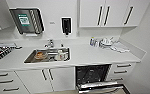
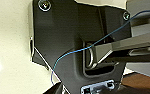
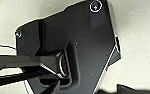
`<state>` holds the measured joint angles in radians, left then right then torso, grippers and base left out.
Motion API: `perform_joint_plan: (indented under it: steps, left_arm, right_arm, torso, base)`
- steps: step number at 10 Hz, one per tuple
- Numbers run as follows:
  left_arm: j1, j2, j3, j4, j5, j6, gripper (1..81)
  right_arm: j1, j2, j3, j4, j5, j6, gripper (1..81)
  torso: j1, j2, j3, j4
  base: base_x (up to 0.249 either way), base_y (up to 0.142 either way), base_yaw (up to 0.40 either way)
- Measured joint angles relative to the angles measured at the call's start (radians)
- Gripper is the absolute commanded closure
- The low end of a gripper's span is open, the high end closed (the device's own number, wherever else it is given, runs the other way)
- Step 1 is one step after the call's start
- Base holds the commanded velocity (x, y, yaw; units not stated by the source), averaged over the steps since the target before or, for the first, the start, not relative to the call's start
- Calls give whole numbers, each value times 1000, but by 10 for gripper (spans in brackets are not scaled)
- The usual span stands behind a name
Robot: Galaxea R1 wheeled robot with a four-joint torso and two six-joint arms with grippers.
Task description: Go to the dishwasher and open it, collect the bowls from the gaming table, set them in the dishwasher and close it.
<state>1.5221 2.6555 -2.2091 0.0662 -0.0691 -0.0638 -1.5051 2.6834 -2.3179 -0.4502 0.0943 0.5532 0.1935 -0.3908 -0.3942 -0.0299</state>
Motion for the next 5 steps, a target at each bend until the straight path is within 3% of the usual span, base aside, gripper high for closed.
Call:
perform_joint_plan:
  steps: [3,5]
  left_arm:
    - [0,7,-2,0,1,0,10]
    - [-1,7,-3,0,0,0,10]
  right_arm:
    - [-1,14,-21,0,2,0,10]
    - [0,15,-22,0,2,0,10]
  torso:
    - [-59,93,11,0]
    - [-96,150,67,0]
  base:
    - [0,0,0]
    - [0,0,0]
